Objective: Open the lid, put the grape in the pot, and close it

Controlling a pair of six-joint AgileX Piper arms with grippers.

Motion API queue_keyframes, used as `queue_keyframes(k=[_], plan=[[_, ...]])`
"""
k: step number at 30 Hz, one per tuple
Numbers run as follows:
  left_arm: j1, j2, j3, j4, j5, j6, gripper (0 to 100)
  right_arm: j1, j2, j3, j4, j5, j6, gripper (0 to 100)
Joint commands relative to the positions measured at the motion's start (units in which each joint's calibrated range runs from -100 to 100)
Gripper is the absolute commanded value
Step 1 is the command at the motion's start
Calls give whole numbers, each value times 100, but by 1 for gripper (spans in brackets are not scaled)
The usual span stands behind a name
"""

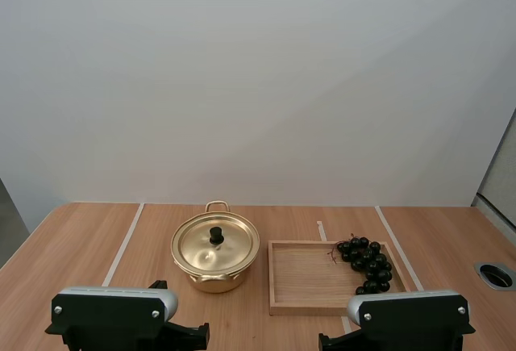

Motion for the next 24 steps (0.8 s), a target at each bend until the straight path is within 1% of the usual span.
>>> queue_keyframes(k=[1, 10, 12, 14, 19, 24], plan=[[16, -36, 14, 41, -51, -44, 0, -17, -27, 0, -4, 7, 21, 0], [16, -36, 14, -87, -53, -44, 0, -17, -27, 0, 230, 14, 21, 0], [16, -36, -250, -75, -53, -44, 0, -17, -27, -69, 217, 69, 21, 0], [16, -36, -628, -75, -35, -44, 0, -17, -27, -380, 217, 72, 21, 0], [16, -36, -1651, -75, 140, -44, 0, -17, -27, -1593, 261, 829, 21, 0], [16, -36, -2584, -67, 140, -6, 0, -17, -27, -2616, 261, 884, 21, 0]])
